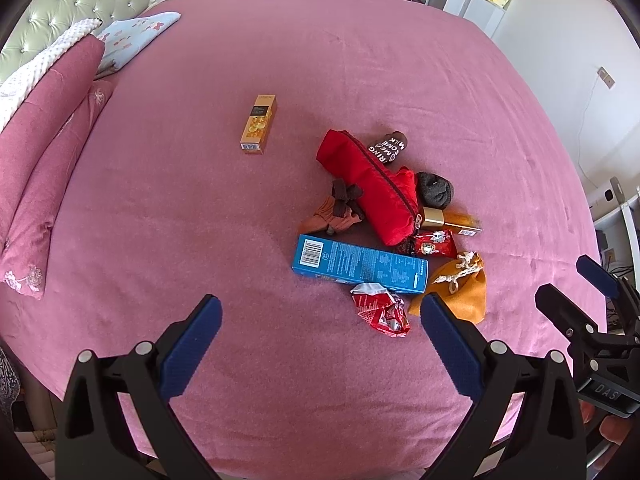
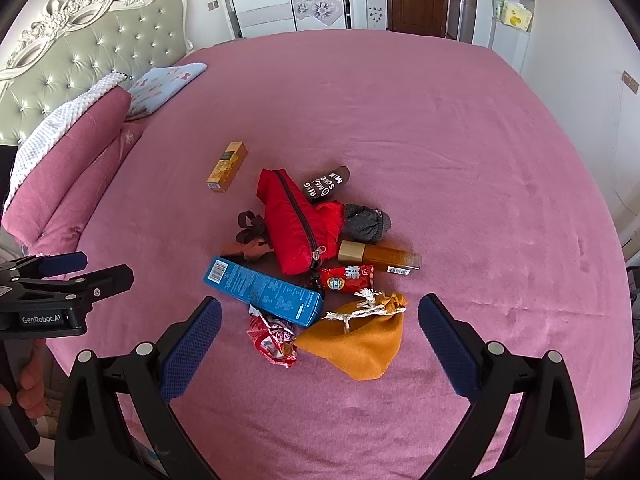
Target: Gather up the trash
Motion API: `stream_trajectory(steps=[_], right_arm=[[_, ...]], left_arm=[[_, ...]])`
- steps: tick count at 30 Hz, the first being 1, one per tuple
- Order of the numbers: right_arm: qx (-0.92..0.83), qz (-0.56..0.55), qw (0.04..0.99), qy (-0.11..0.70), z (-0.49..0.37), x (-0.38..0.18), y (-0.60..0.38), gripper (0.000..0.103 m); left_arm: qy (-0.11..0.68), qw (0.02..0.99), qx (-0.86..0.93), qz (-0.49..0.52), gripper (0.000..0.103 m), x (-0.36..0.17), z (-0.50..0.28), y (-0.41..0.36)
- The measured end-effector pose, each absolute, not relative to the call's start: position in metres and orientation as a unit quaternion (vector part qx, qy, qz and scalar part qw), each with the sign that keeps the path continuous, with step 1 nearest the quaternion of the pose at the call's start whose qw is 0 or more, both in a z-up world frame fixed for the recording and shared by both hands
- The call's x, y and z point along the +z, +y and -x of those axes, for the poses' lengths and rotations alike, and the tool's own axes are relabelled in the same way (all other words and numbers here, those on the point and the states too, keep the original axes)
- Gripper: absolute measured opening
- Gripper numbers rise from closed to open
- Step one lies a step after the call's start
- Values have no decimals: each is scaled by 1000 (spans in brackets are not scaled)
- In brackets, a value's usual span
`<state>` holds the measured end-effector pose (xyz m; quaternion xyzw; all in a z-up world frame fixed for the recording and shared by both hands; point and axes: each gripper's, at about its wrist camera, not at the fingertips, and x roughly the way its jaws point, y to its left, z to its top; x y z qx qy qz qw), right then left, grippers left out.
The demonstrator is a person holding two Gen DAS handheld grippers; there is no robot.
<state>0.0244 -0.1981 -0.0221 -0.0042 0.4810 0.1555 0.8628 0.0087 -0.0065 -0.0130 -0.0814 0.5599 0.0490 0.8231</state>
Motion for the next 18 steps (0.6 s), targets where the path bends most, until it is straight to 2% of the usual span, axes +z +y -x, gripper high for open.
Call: stream_trajectory(steps=[18], right_arm=[[161,-1,860,485,-34,-23,-198,95]], left_arm=[[561,821,54,90,99,-15,-24,-6]])
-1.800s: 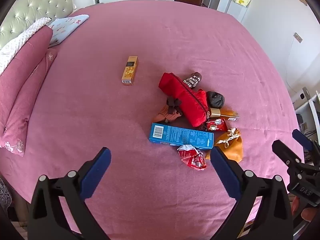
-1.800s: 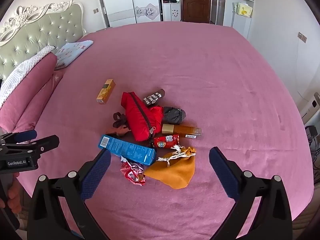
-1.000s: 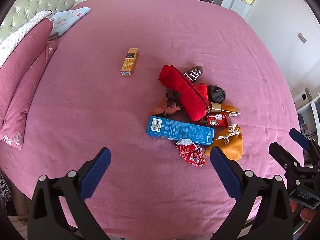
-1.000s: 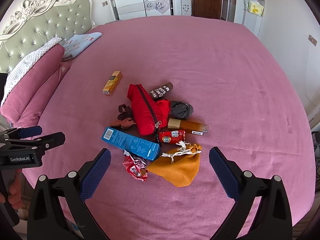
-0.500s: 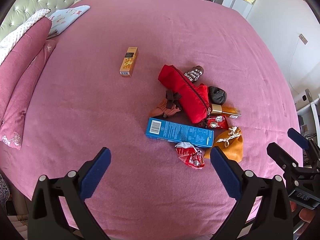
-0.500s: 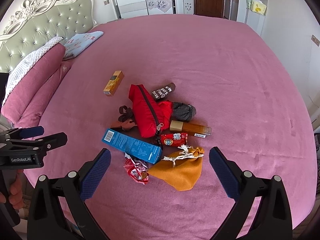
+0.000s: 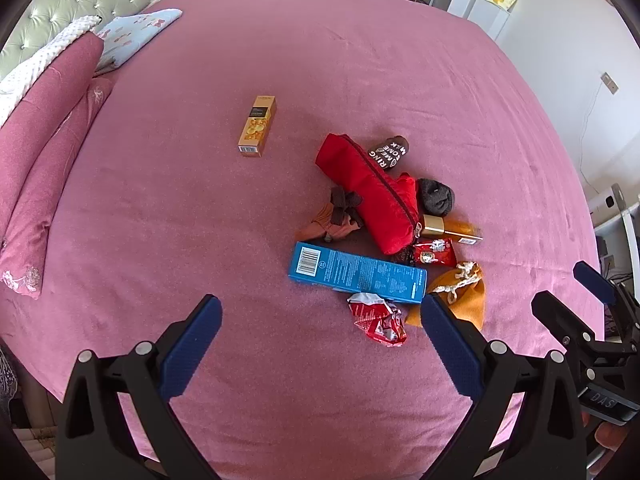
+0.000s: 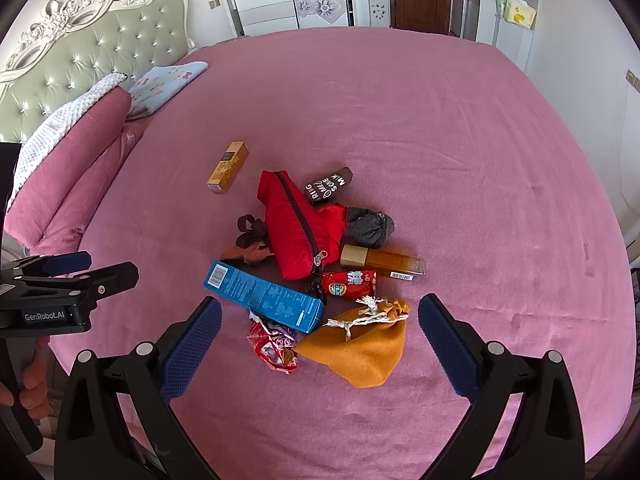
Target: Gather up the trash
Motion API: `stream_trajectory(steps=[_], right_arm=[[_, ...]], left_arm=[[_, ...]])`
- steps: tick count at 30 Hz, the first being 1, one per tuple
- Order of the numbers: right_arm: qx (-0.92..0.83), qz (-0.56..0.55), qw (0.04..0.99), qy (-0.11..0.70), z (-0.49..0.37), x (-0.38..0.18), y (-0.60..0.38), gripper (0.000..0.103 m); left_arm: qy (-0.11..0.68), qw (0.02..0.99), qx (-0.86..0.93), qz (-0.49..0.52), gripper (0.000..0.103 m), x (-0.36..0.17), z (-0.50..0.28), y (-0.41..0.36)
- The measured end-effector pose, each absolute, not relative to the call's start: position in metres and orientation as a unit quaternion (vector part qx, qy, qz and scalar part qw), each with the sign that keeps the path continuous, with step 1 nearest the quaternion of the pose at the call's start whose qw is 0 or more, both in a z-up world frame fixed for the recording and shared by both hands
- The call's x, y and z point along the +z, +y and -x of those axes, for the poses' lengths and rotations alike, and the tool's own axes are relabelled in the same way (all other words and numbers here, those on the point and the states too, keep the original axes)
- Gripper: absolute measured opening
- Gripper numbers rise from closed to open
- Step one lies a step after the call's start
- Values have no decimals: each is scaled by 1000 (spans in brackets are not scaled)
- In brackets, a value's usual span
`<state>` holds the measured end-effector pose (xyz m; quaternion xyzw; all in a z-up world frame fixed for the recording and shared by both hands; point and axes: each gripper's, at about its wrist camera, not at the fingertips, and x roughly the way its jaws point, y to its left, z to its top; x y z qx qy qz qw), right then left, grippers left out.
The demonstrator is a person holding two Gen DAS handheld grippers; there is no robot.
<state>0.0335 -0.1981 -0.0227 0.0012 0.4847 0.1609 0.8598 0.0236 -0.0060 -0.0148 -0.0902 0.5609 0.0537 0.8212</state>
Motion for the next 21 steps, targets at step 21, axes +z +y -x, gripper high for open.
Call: stream_trajectory(steps=[21], right_arm=[[165,-3,860,483,-34,-20,-198,95]], left_arm=[[560,822,48,92,99,-13,-21,-5]])
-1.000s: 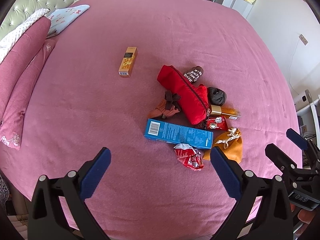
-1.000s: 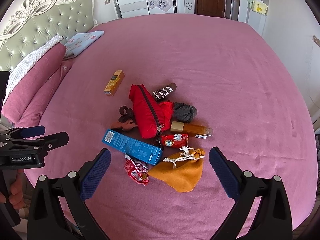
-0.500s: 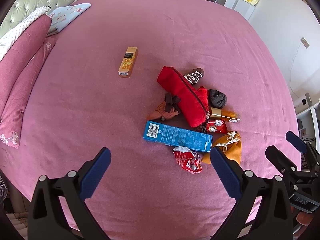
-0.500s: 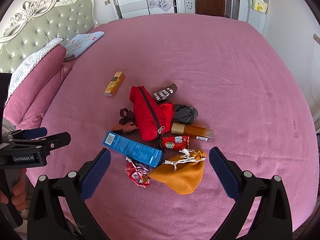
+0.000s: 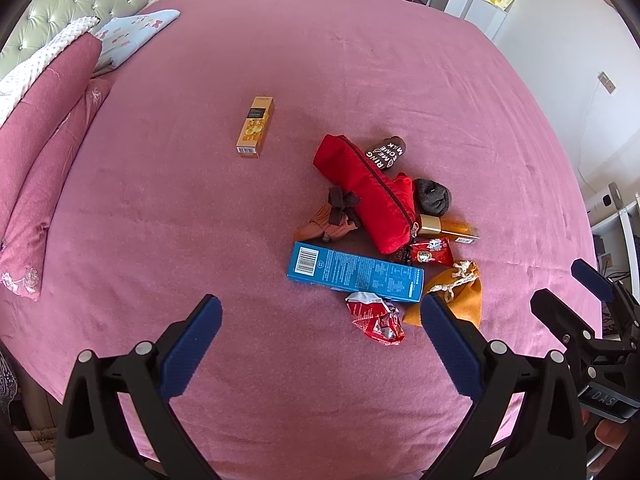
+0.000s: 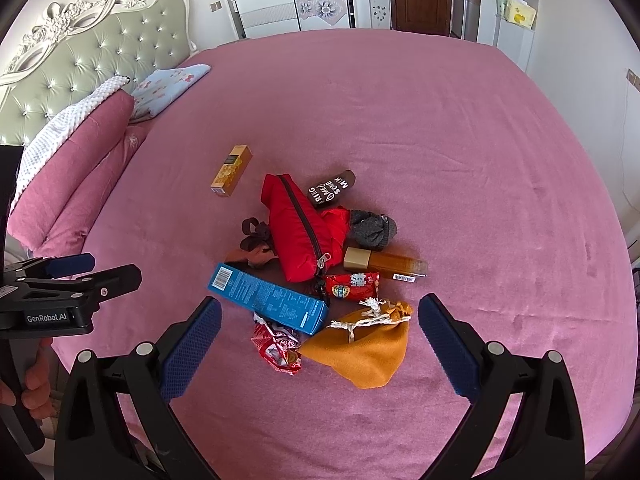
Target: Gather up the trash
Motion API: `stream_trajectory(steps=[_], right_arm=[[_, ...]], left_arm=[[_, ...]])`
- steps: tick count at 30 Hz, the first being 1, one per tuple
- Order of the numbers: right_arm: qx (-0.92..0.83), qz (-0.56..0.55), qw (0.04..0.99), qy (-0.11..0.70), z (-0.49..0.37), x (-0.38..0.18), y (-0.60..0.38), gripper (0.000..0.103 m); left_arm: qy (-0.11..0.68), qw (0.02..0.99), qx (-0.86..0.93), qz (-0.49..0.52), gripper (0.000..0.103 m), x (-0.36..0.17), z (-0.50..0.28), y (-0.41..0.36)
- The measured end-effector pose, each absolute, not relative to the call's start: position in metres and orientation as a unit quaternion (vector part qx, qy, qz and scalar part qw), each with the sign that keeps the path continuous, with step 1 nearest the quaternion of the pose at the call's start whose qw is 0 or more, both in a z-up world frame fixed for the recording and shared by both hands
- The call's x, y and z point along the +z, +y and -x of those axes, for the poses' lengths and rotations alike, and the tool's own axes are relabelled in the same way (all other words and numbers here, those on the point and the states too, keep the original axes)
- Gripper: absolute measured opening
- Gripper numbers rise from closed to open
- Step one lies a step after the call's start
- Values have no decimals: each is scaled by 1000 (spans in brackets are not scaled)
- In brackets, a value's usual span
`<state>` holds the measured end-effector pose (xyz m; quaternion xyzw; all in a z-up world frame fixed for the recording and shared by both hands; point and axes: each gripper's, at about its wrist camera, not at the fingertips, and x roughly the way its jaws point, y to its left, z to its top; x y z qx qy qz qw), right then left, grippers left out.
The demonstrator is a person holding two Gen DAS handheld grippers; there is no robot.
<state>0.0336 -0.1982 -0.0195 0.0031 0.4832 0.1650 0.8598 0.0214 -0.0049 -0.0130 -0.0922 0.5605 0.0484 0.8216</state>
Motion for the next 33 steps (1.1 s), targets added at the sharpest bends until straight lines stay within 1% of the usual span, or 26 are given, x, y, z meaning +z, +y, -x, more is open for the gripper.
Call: stream_trajectory(steps=[22,28,33], right_arm=[[172,2,855,488,-38,-24,-187,95],[190,17,846,498,-48,-35,-173,95],[233,46,825,512,-58,-56,-148,95]], left_arm=[[564,818,52,97,99,-16,-20,6],[574,810,59,109,99,-26,-23,18],[584,798,76,127,99,-43,-25,36]])
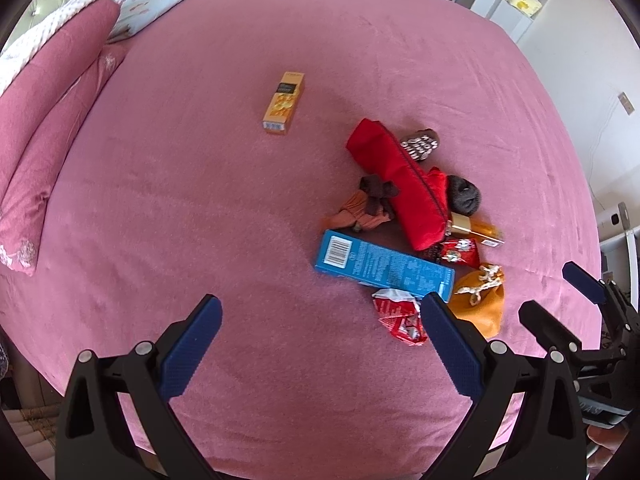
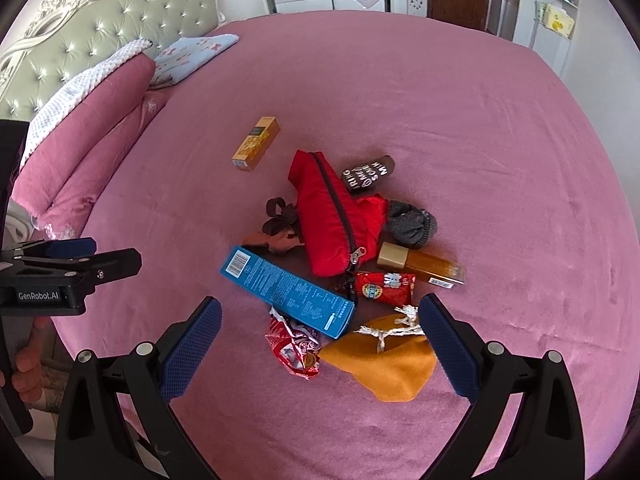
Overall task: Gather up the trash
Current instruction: 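Lower the right tool onto the blue box and close its fingers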
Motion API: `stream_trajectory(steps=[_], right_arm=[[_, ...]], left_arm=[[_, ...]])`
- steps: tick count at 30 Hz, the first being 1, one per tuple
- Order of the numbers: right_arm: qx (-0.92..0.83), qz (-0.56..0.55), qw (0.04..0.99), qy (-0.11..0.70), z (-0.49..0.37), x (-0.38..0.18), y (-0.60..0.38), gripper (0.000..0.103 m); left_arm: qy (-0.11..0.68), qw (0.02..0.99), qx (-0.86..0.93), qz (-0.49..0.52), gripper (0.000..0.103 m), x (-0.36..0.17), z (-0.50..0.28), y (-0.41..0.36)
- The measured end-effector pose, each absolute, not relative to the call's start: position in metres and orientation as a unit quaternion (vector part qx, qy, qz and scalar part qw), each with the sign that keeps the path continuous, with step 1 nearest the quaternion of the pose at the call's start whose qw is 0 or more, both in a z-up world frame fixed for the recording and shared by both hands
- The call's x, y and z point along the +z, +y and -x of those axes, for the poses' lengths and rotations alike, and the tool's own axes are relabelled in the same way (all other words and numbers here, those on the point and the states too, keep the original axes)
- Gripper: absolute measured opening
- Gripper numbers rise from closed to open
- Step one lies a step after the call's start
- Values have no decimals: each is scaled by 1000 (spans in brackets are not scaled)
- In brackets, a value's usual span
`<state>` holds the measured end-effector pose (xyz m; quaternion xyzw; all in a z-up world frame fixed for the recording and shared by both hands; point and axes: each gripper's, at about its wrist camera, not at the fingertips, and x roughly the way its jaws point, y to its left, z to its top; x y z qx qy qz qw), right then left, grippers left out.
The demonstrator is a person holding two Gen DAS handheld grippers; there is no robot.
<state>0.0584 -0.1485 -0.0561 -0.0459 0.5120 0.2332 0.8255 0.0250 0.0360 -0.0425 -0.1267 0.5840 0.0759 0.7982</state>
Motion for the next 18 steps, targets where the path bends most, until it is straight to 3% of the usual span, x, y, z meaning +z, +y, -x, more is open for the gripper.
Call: stream_trajectory(steps=[12,18], right_arm=[[336,127,771,525,-91,-122,-83,90],[380,188,737,526,-102,-156,-49,80]], left_arm=[[607,773,102,153,99,-93,-38,73],[622,760,99,161,99,-121,-46,82]])
